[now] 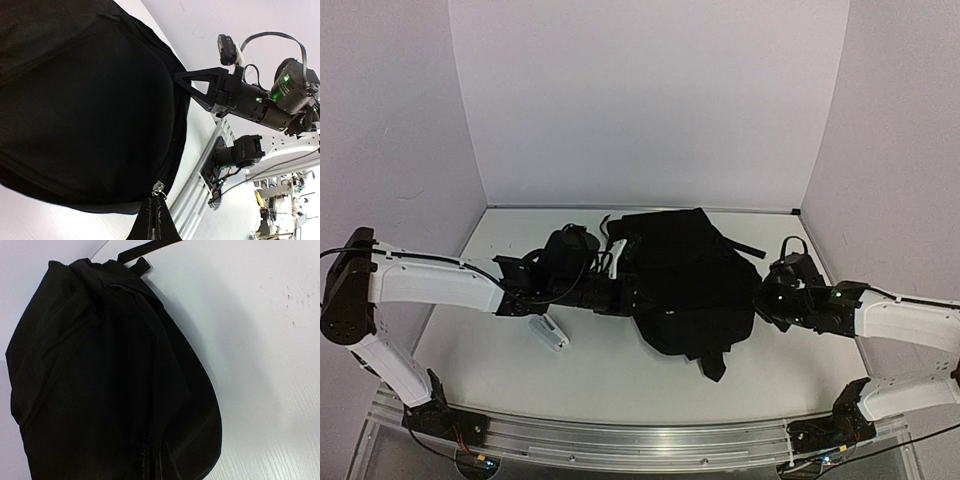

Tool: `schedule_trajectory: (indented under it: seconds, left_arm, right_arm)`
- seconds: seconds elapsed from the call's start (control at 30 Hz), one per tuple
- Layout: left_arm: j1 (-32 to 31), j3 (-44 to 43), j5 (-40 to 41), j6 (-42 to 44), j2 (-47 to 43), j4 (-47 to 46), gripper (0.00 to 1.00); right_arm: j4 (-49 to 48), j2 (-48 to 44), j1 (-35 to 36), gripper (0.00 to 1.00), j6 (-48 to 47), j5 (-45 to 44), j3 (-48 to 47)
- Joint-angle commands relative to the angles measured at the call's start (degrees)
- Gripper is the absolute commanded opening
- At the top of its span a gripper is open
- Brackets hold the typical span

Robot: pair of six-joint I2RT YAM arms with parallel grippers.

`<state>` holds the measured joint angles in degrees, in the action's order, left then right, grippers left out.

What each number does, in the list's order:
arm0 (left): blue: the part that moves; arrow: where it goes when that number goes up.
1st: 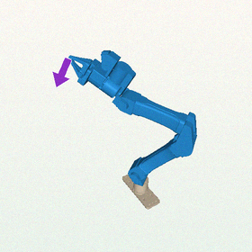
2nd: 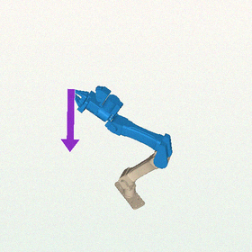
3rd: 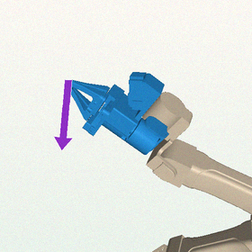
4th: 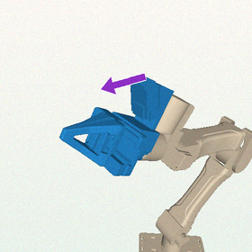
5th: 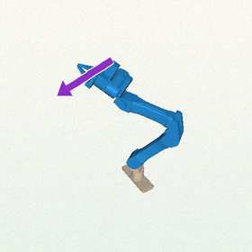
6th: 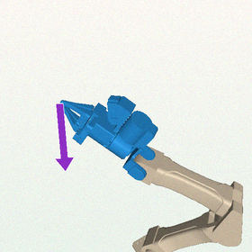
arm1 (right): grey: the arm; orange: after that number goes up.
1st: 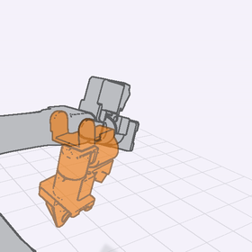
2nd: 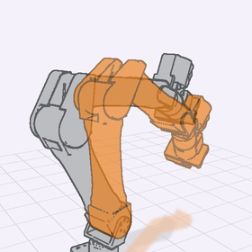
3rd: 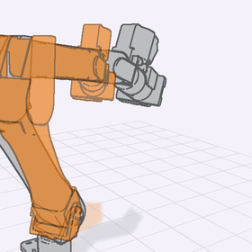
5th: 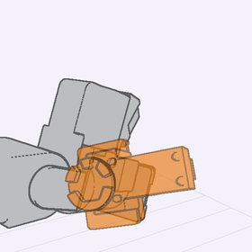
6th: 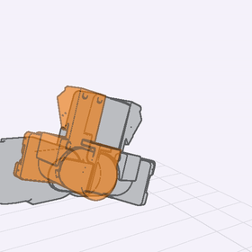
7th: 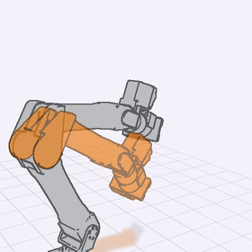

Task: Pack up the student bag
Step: Zip the student bag at the center of the board.

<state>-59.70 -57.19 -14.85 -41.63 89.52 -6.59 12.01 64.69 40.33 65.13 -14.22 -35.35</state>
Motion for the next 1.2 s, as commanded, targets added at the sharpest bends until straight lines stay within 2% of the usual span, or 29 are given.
schedule_trajectory:
  seconds: [0.0,0.13,0.3,0.47,0.6,0.67,0.7,0.77,0.8,0.83,0.97,1.17]
  left_arm:
    - [0.85,0.38,7.45,3.40,-5.57,-0.11,0.00]
    - [4.06,1.76,8.37,4.23,-7.58,0.46,0.00]
    - [10.07,4.90,3.92,4.26,-9.89,-2.30,0.00]
    - [13.88,6.93,3.38,5.49,-10.10,-3.19,0.00]
    - [14.17,5.28,-2.77,7.46,-9.12,-4.73,0.00]
    - [14.17,4.26,-7.98,7.91,-7.39,-5.34,0.00]
    - [14.17,3.94,-10.21,7.93,-6.59,-5.90,0.00]
    - [14.17,3.48,-13.90,7.14,-5.28,-6.89,0.00]
    - [14.17,3.28,-14.41,6.77,-4.87,-7.00,0.00]
    - [14.17,3.14,-14.49,6.33,-4.60,-6.90,0.00]
    - [14.17,2.65,-12.42,4.31,-4.84,-5.74,0.00]
    - [14.17,2.25,-10.87,0.79,-5.08,-5.20,0.00]
  right_arm:
    - [2.48,-1.32,-3.86,0.00,-1.86,-5.18,1.20]
    - [2.58,-1.07,-4.85,0.00,-2.46,-4.88,1.32]
    - [2.87,-1.42,-5.67,0.00,-3.29,-4.51,0.77]
    - [3.04,-1.73,-6.16,0.00,-3.73,-4.26,0.55]
    - [2.03,-2.77,-6.19,0.00,-10.06,-0.85,-0.86]
    - [0.40,-3.72,-6.11,0.08,-17.82,3.47,-2.75]
    - [-0.10,-4.23,-6.09,0.25,-21.68,5.59,-3.93]
    - [-0.10,-5.43,-6.00,0.64,-27.22,8.45,-6.12]
    - [-0.07,-5.94,-5.92,0.76,-30.01,10.04,-7.22]
    - [-0.12,-6.31,-5.76,0.83,-32.83,12.22,-8.51]
    - [-0.65,-5.34,-2.01,0.92,-40.82,18.07,-13.68]
    - [-0.90,5.30,11.87,0.89,-47.65,11.03,-22.35]
